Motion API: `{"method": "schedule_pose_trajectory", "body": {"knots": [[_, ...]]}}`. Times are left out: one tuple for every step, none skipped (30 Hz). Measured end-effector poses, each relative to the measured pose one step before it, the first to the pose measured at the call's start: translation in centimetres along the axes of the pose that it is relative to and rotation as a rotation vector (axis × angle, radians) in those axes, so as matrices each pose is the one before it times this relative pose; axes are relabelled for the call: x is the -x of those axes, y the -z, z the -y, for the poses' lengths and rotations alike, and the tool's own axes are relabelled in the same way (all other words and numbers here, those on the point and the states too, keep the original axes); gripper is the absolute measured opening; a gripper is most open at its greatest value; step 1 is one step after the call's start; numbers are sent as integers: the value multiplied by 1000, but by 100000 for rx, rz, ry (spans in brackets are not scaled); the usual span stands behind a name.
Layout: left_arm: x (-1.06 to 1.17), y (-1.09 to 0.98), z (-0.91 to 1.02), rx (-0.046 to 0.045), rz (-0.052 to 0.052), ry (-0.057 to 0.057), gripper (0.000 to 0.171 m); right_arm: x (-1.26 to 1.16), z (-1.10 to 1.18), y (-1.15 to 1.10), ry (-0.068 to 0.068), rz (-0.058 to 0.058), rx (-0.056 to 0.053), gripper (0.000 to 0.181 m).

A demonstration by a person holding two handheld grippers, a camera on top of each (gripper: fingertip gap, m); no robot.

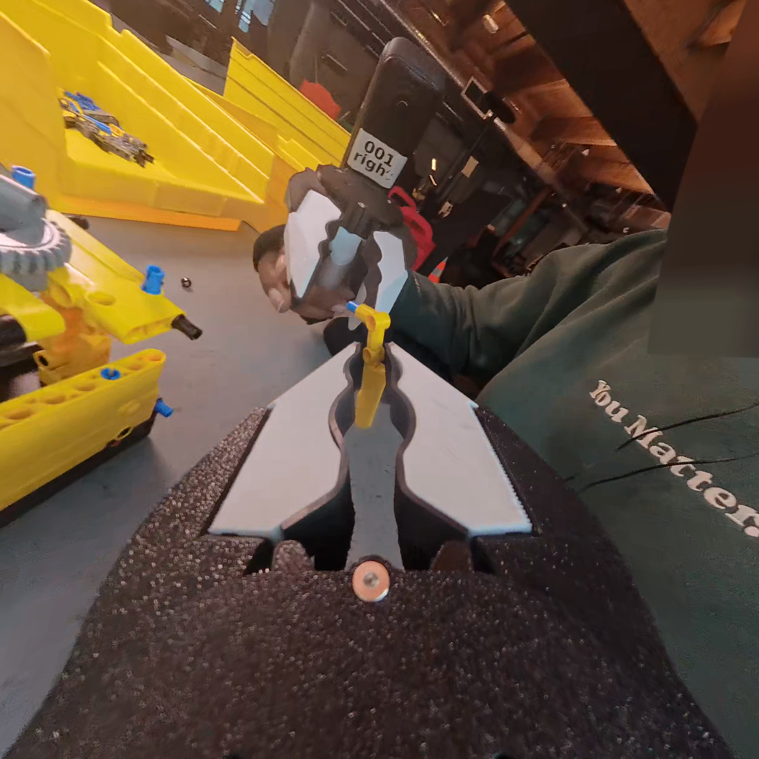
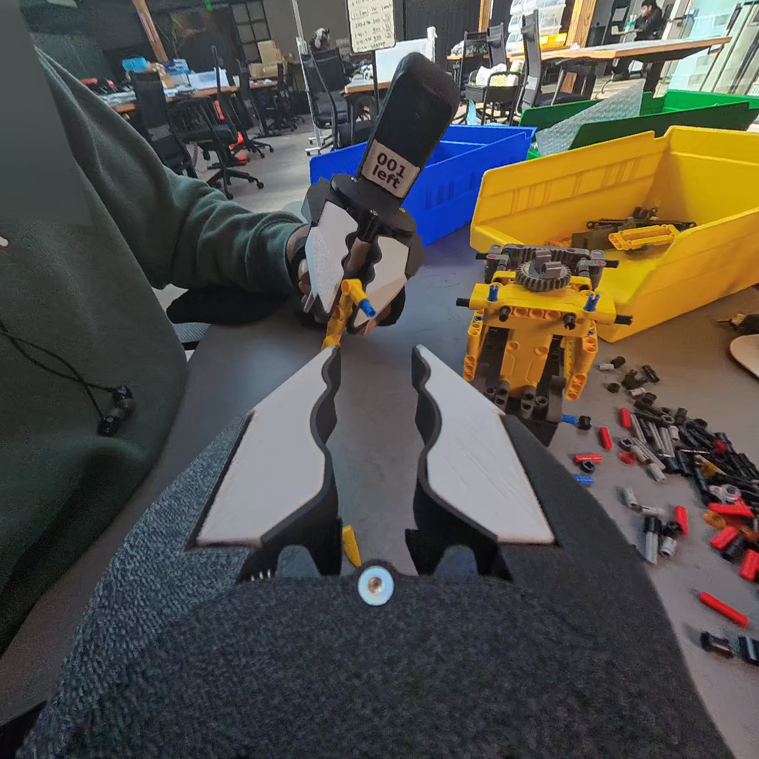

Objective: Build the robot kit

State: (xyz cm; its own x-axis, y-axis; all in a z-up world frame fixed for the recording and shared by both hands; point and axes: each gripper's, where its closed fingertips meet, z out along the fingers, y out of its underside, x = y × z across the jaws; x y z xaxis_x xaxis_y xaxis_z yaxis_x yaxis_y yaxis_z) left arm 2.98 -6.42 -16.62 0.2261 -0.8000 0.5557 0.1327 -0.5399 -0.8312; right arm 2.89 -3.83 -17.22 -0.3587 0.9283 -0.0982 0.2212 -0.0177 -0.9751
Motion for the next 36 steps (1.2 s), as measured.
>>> {"method": "schedule_pose_trajectory", "body": {"knots": [[-243, -245, -87, 301, -1813, 821, 9, 316, 306, -273, -1099, 1523, -2225, 32], [-125, -235, -242, 1225, -725, -191, 9, 402, 362, -197, -2116, 2371, -2590, 30], [-46, -216, -309, 1485, 116, -862, 9, 299, 330, -165, -3183, 2154, -2501, 27], [-77, -176, -191, 901, 80, -825, 9, 438, 141, -154, -3230, 3263, -1131, 25], [-126, -134, -66, 282, -434, -299, 9, 467, 109, -103, -2240, 3162, -858, 24], [-78, -74, -6, 50, -385, 36, 9, 190, 72, -56, -1064, 1145, -724, 20], [-36, -24, 19, -163, -304, 74, 9, 65, -99, -61, 303, 49, 474, 14], [-81, -8, -28, 89, -673, 258, 9, -49, -123, -42, 993, -780, 637, 11], [-17, 31, -23, -72, -258, 348, 9, 38, -29, -1, 570, -48, 150, 10], [-2, 40, 31, -334, -190, 375, 9, 25, -13, -1, -262, 192, 369, 10], [72, 76, 65, -466, 204, 471, 9, -54, 3, 10, -259, -281, 261, 9], [188, 123, 109, -539, 1007, 115, 9, -134, 14, -1, -157, -946, 229, 8], [352, 145, 132, -579, 2260, -644, 9, -200, 4, -12, -507, -1520, 411, 6], [454, 160, 50, 101, 3431, -1896, 9, -356, -73, -50, -1102, -2487, 987, 6], [416, 88, -126, 1338, 3783, -3173, 9, -279, -128, -81, -1130, -2024, 1206, 6], [77, 5, -140, 1362, 1944, -3154, 9, -7, -77, -89, -404, -547, 458, 6], [-3, -47, -30, 487, 1301, -2077, 9, 75, -34, -88, -409, -46, 97, 6], [120, -41, 31, 9, 1722, -1342, 9, -36, -159, -110, -550, -614, 1272, 5], [172, -22, -45, 454, 1601, -1257, 9, -83, -211, -118, 244, -915, 1523, 5], [247, -6, -141, 1031, 1801, -1266, 9, -137, -159, -73, 274, -1299, 986, 5], [250, 2, -148, 874, 1878, -1350, 10, -176, -190, -44, -639, -1070, 1146, 5], [26, -21, -123, 693, 422, -795, 8, -109, -150, -30, -977, -325, 785, 5], [-80, -39, -62, 380, -398, 15, 7, 32, -47, -13, -526, 382, 24, 5], [-19, -18, -32, 168, 66, -59, 7, 6, -23, -14, -383, 86, 32, 5], [-55, 20, -49, 259, -304, -237, 7, 50, -23, -11, 148, 265, 238, 5], [-57, 46, -41, 353, -561, 104, 7, 57, -27, -42, 370, 213, 174, 5], [-14, 43, -22, 84, -497, 536, 7, 17, -5, -39, 457, -79, -23, 5], [-17, 35, -8, -150, -771, 899, 7, 20, 0, -32, 359, 99, -267, 5], [-11, 12, -7, -207, -704, 887, 7, 10, 1, -25, -103, 240, -321, 5], [7, 4, -11, -140, -508, 746, 7, -14, -20, 4, -371, 269, -269, 6], [2, 12, -16, -37, -428, 567, 7, 0, -20, -6, -284, 296, -199, 6], [18, 16, 5, -120, -211, 416, 7, -16, -12, -5, -102, 96, -232, 6], [38, 42, 36, -244, -35, 393, 7, -39, 19, 4, 103, -199, -323, 6], [41, 68, 40, -266, -94, 384, 7, -44, -1, 15, 240, -169, -176, 6], [92, 80, 50, -461, 172, 463, 7, -94, -15, 34, 216, -494, -87, 6], [116, 89, 54, -475, 201, 582, 7, -123, -20, 20, 125, -616, -66, 6]]}}
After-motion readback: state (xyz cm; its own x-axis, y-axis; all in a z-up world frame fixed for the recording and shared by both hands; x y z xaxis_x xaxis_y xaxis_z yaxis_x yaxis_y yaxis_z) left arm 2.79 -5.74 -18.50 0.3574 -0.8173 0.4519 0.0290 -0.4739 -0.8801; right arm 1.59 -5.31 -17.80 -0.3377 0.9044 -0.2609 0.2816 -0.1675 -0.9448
